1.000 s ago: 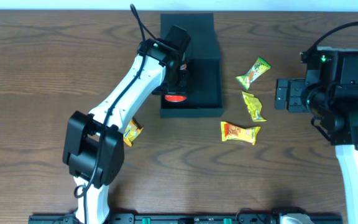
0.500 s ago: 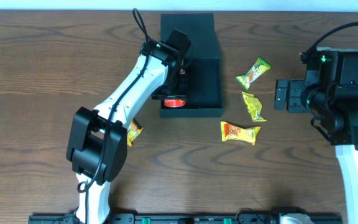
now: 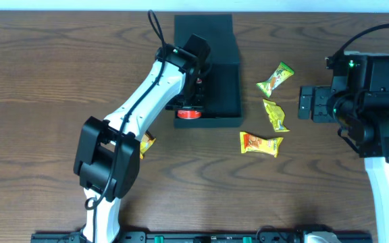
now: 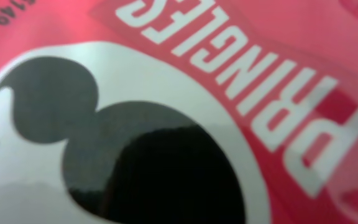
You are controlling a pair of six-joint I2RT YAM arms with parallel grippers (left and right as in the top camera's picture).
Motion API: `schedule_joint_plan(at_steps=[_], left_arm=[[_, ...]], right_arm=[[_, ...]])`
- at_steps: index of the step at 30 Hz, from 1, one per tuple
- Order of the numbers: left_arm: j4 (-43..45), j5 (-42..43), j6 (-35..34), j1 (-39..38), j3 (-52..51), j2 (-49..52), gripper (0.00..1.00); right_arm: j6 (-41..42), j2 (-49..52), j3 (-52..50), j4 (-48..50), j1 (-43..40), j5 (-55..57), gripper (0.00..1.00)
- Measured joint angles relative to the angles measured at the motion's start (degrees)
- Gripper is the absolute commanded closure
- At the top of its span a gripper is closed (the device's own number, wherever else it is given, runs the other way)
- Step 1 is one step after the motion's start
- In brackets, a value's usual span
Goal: Pack container
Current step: 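Carry the can over the green box and lower it inside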
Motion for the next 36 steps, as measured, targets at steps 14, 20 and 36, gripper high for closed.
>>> schedule_joint_plan(at_steps=[14, 20, 36], left_arm=[[4.2, -1.6, -2.4, -0.2, 0.0, 0.0, 0.71], [4.4, -2.6, -3.1, -0.2, 0.0, 0.1, 0.71], [4.6, -2.6, -4.3, -0.3, 0.0, 4.6, 0.63]], right_arm=[[0.0, 0.0, 0.0, 0.0, 0.0, 0.0, 0.01], [0.0, 0.0, 0.0, 0.0, 0.0, 0.0, 0.01], [0.0, 0.0, 0.0, 0.0, 0.0, 0.0, 0.01]])
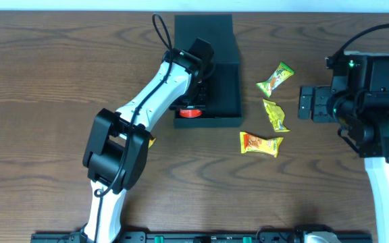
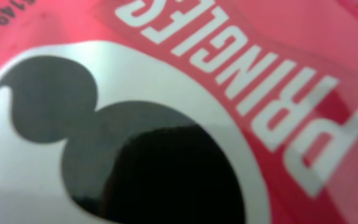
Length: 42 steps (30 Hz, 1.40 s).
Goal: Pack container
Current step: 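Carry the can over the green box and lower it inside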
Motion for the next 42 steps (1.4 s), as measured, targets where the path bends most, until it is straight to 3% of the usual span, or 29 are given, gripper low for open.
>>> schedule_joint_plan(at_steps=[10, 14, 23, 42], left_arm=[[-0.4, 0.0, 0.0, -0.7, 0.0, 0.0, 0.62], [-0.8, 0.0, 0.0, -0.7, 0.0, 0.0, 0.56], [-1.2, -0.2, -0.2, -0.7, 0.0, 0.0, 0.55], [-1.2, -0.2, -0.2, -0.7, 0.0, 0.0, 0.40]], right_arm=[[0.0, 0.0, 0.0, 0.0, 0.0, 0.0, 0.01], [0.0, 0.0, 0.0, 0.0, 0.0, 0.1, 0.01], [0.0, 0.0, 0.0, 0.0, 0.0, 0.1, 0.01], [0.0, 0.0, 0.0, 0.4, 0.0, 0.2, 0.01]])
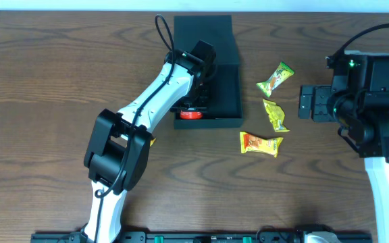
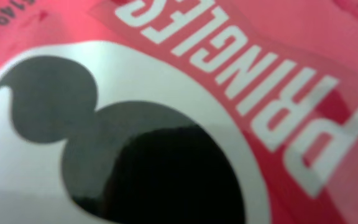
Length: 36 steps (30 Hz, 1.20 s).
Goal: Pack container
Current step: 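Carry the can over the green box and lower it inside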
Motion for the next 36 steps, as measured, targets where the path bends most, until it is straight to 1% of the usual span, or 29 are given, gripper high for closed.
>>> schedule_joint_plan(at_steps=[8, 14, 17, 30, 36], left_arm=[[0.0, 0.0, 0.0, 0.0, 0.0, 0.0, 0.34], [-0.1, 0.0, 0.0, 0.0, 0.0, 0.0, 0.33], [-0.1, 0.0, 0.0, 0.0, 0.0, 0.0, 0.31], [0.6, 0.0, 0.0, 0.0, 0.0, 0.0, 0.31], [-3.3, 0.0, 0.0, 0.0, 2.6, 0.0, 0.30]], right_arm=[[0.0, 0.0, 0.0, 0.0, 0.0, 0.0, 0.01], [0.0, 0.0, 0.0, 0.0, 0.0, 0.0, 0.01], [0.0, 0.0, 0.0, 0.0, 0.0, 0.0, 0.01], [0.0, 0.0, 0.0, 0.0, 0.0, 0.0, 0.01], [0.0, 0.0, 0.0, 0.1, 0.0, 0.3, 0.01]])
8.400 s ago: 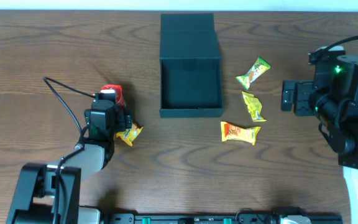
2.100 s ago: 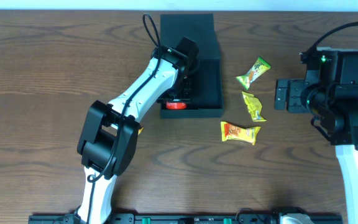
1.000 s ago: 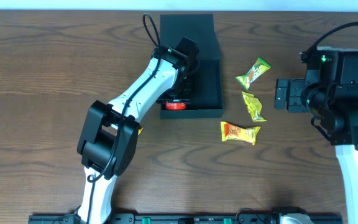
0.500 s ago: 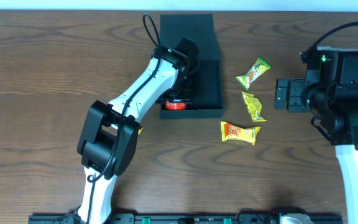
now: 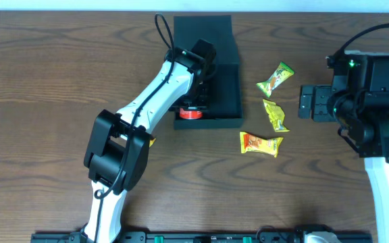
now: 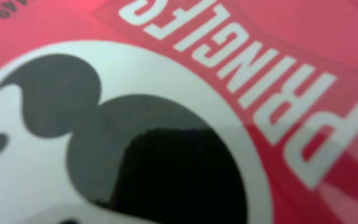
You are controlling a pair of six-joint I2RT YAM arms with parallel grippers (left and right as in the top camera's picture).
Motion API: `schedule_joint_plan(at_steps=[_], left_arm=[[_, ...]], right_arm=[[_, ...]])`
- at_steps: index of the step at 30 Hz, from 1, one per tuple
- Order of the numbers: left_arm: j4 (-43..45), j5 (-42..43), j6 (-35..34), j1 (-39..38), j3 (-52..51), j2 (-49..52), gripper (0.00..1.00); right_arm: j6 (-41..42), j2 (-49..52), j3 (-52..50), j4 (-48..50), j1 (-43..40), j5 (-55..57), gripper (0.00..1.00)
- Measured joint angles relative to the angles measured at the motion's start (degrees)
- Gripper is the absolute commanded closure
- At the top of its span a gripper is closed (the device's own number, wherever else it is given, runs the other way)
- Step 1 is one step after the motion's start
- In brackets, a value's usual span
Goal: Pack container
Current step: 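Carry the can over the green box and lower it inside, then release the can in the box and withdraw the left gripper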
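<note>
The black container (image 5: 227, 91) lies open at the table's top centre, with its lid (image 5: 204, 37) flat behind it. My left gripper (image 5: 196, 94) reaches into its left side, shut on a red Pringles can (image 5: 188, 113) whose end shows at the container's front left corner. The can's label (image 6: 241, 68) fills the left wrist view, so the fingers are hidden there. To the right of the container lie a green-yellow snack packet (image 5: 275, 78), a yellow one (image 5: 275, 115) and an orange one (image 5: 261, 144). My right gripper (image 5: 303, 102) hovers right of them, holding nothing visible.
Another orange packet (image 5: 148, 142) peeks out from under the left arm's forearm, left of the container. The right arm's body (image 5: 377, 115) fills the right edge of the table.
The overhead view shows no movement. In the left wrist view the Pringles label has shifted slightly and looks a little larger.
At first my left gripper held the Pringles can at the container's left side, with the elbow further out to the left. By the second moment the arm had swung nearer the container. It has held there since. The right arm and packets stayed put.
</note>
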Motion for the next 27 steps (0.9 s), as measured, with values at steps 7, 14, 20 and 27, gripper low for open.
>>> schedule_joint_plan(at_steps=[7, 14, 20, 27], left_arm=[[-2.7, 1.8, 0.0, 0.0, 1.0, 0.0, 0.28], [-3.8, 2.5, 0.0, -0.9, 1.0, 0.0, 0.27], [-2.1, 1.7, 0.0, -2.4, 1.0, 0.0, 0.28], [4.7, -4.4, -0.1, -2.5, 1.0, 0.0, 0.34]], right_arm=[[0.0, 0.0, 0.0, 0.3, 0.0, 0.0, 0.01], [0.0, 0.0, 0.0, 0.3, 0.0, 0.0, 0.01], [0.0, 0.0, 0.0, 0.3, 0.0, 0.0, 0.01], [0.0, 0.0, 0.0, -0.1, 0.0, 0.1, 0.01]])
